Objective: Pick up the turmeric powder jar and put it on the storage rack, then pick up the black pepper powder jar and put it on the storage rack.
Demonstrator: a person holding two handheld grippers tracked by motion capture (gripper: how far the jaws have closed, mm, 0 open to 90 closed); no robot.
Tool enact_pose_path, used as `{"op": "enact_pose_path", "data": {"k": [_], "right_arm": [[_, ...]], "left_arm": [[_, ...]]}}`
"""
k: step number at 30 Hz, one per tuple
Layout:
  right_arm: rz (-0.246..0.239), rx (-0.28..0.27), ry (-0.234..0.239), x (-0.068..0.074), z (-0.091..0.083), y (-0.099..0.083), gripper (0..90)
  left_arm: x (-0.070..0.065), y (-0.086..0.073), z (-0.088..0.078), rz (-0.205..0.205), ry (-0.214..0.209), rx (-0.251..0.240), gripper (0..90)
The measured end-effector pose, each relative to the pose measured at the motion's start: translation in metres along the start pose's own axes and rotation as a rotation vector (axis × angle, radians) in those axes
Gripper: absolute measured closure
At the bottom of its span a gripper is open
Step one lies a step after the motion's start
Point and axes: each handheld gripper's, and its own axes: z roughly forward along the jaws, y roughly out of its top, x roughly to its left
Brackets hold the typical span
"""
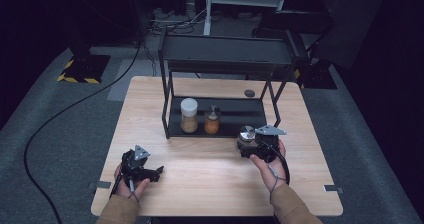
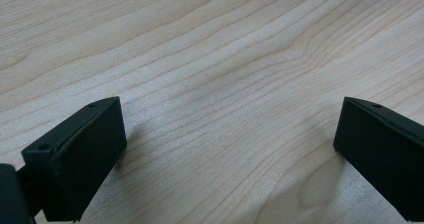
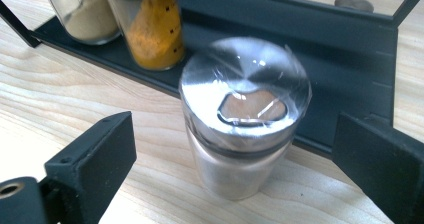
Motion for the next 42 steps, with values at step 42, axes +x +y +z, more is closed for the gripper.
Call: {"op": "enact_pose_path", "data": {"k": [42], "right_arm": [[-0.069, 0.006, 0.019, -0.01, 0.042, -0.013, 31.1]], "left_arm": [[-0.001, 0.0, 0.0, -0.003, 0.003, 0.0, 0.3]]}}
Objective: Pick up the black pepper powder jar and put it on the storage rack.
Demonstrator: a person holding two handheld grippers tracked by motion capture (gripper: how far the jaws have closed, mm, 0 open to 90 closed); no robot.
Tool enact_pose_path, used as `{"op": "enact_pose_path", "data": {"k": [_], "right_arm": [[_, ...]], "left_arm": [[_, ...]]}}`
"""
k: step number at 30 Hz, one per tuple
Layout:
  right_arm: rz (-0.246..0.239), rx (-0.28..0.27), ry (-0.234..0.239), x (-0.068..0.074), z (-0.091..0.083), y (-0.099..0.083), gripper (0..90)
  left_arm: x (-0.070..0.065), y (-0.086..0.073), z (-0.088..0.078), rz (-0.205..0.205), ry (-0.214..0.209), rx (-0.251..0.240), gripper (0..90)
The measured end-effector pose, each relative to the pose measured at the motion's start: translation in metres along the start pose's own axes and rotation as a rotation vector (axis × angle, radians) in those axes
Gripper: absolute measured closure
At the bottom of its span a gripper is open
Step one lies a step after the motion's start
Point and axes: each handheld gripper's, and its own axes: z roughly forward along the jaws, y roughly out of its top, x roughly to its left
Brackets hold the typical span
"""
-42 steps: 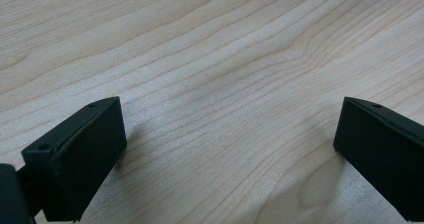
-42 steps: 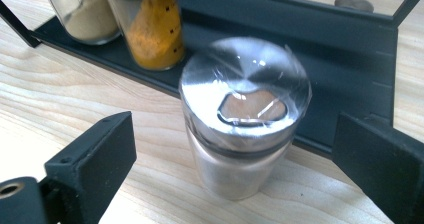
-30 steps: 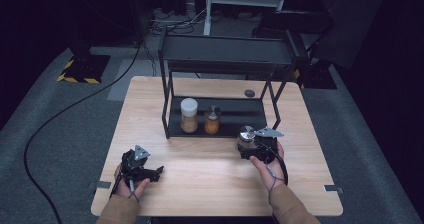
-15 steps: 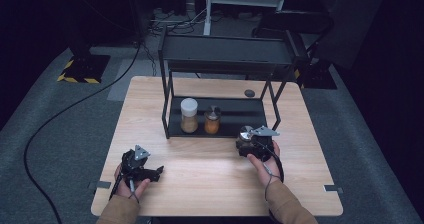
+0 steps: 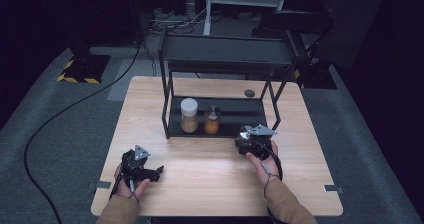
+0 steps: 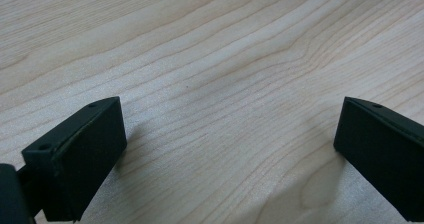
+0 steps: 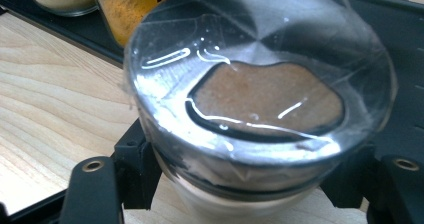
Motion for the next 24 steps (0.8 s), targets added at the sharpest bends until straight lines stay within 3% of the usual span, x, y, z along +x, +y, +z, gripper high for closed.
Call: {"op": "enact_pose_path", "data": {"k": [24], "right_arm": [[-0.016, -0.025, -0.003, -0.002, -0.021, 0.021, 31.1]], "left_arm": [[0.0, 0.0, 0.0, 0.0, 0.0, 0.0, 0.3]]}}
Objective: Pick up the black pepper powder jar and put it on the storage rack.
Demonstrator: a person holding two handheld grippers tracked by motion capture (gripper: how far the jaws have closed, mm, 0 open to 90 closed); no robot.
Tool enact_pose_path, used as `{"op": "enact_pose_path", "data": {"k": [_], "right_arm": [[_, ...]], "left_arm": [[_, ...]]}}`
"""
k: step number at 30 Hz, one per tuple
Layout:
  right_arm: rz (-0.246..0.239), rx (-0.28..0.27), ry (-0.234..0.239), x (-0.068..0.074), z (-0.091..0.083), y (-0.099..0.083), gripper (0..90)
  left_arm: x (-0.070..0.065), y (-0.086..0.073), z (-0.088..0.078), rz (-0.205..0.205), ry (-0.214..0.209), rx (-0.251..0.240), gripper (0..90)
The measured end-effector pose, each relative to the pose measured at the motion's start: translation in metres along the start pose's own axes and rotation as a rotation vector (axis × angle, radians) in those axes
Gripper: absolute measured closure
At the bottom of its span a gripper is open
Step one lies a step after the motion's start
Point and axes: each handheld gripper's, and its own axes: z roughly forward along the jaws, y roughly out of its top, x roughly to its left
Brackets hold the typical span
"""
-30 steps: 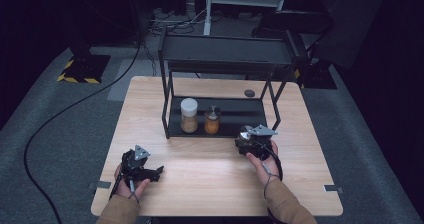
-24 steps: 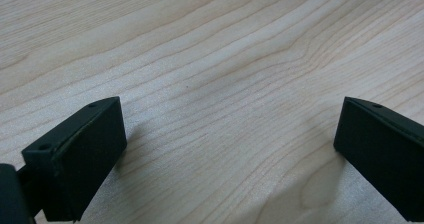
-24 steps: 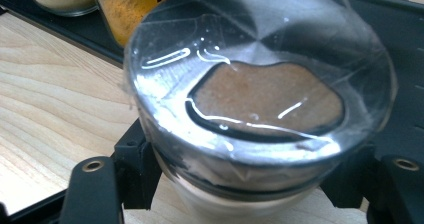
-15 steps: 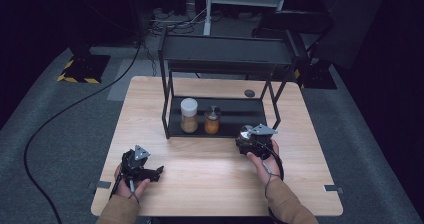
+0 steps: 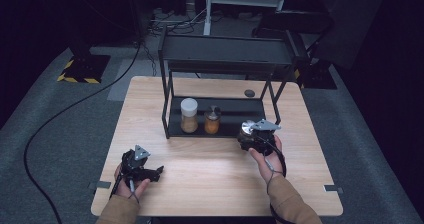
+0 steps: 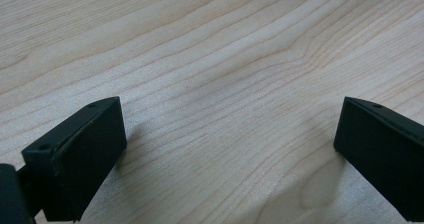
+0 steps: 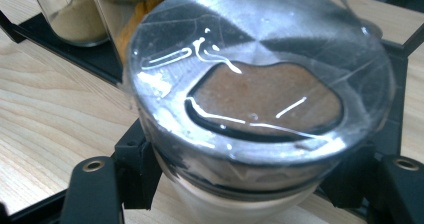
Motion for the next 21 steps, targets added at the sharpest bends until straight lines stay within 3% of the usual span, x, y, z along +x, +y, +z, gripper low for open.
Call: {"op": "enact_pose_path", "data": {"k": [12, 21], "right_arm": [[-0.026, -0.022, -0.004, -0.001, -0.007, 0.019, 31.1], [-0.032, -0.025, -0.001, -0.004, -0.002, 0.034, 31.1]], "left_arm": [[-0.001, 0.0, 0.0, -0.002, 0.002, -0.001, 0.2], [-0.001, 0.0, 0.0, -0.002, 0.002, -0.001, 0.2]]}}
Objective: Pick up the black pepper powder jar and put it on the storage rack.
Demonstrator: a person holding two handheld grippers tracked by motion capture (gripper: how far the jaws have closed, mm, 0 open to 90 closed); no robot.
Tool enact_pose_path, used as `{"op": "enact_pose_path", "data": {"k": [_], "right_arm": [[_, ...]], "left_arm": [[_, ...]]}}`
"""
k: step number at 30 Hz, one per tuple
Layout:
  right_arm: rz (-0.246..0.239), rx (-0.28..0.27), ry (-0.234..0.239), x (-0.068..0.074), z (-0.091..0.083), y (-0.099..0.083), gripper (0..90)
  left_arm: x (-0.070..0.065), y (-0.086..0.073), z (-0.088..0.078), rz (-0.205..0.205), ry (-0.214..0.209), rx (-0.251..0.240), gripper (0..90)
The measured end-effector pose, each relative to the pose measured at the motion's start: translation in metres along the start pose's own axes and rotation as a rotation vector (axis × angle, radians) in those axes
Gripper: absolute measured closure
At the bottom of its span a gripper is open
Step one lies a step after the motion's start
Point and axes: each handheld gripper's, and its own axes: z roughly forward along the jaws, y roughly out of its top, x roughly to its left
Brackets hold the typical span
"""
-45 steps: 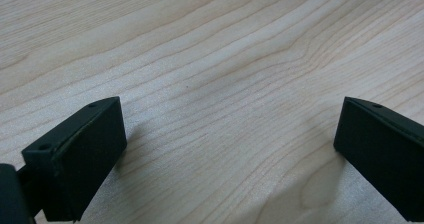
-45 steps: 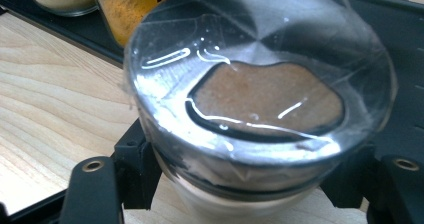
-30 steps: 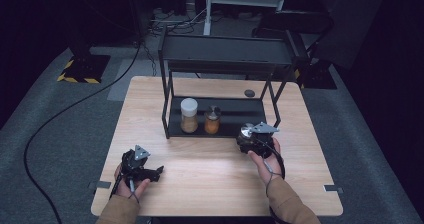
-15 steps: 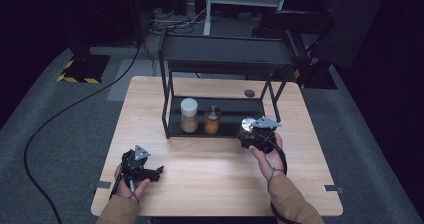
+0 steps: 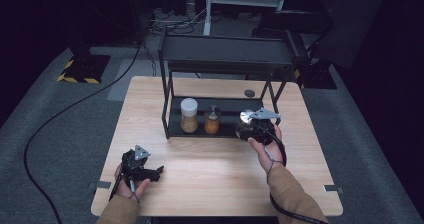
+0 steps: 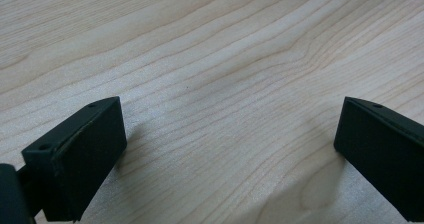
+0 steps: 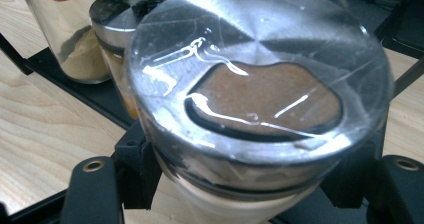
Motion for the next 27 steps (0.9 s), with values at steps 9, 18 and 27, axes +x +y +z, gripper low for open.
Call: {"op": "enact_pose_path", "data": {"k": [9, 18, 27], "right_arm": [[0.004, 0.006, 0.006, -0.006, 0.014, 0.009, 31.1], [0.001, 0.019, 0.011, -0.012, 0.033, 0.01, 31.1], [0.004, 0.038, 0.009, -0.018, 0.05, 0.005, 31.1]], "left_arm": [[0.0, 0.0, 0.0, 0.001, -0.001, 0.001, 0.3], [0.0, 0.0, 0.0, 0.0, 0.0, 0.0, 0.3], [0.0, 0.0, 0.0, -0.001, 0.0, 0.002, 0.2]]}}
